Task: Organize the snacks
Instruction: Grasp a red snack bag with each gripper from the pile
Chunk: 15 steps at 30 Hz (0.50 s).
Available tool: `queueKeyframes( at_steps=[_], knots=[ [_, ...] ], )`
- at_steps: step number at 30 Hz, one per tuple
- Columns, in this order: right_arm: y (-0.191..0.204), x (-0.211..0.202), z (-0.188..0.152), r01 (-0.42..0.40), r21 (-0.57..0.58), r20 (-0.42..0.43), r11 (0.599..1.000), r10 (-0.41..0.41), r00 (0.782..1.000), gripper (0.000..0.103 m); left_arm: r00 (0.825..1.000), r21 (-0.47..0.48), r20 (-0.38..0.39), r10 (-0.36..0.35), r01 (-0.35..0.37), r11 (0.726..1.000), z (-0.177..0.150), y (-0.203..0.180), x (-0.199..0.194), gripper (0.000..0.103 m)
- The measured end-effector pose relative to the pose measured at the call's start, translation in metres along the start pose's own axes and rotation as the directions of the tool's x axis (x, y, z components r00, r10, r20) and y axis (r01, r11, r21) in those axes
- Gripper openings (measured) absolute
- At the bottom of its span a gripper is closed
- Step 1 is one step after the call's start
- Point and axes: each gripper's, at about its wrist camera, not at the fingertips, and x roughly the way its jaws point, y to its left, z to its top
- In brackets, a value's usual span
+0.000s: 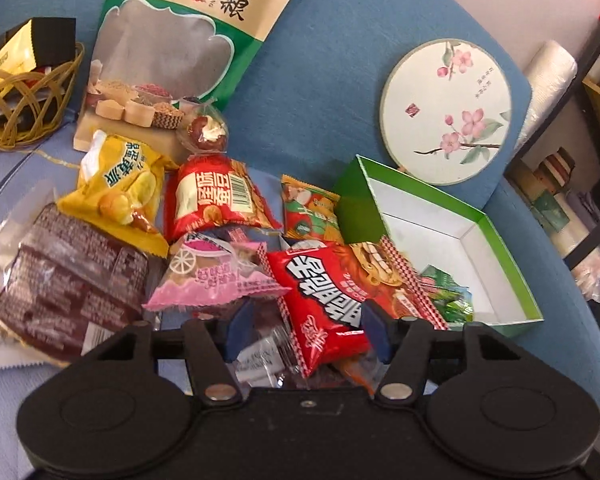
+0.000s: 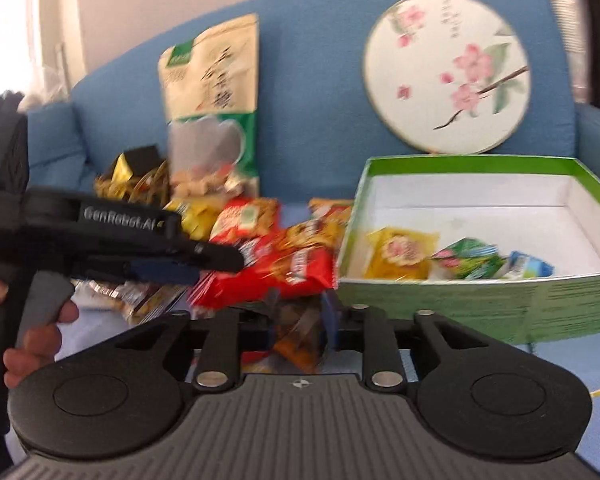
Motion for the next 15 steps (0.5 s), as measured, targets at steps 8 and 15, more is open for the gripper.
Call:
queueKeyframes(
  at_steps=[8,15],
  knots=[
    [0.002,0.010,0.001,0.026,-0.038,0.041,0.999,-0.025,0.999,0.046,1.000,-0.027,-0.005,-0.020,0.020,0.999,0.004,0.004,0.015,0.084],
    [0.017,-0.001,-0.001,-0.080,-0.077,-0.045,0.994,0.076,0.996,0.036,0.998,-0.003,-0.009,-0.060,0.060,0.998,-0.006,0.003,-0.006,0.022]
  ],
)
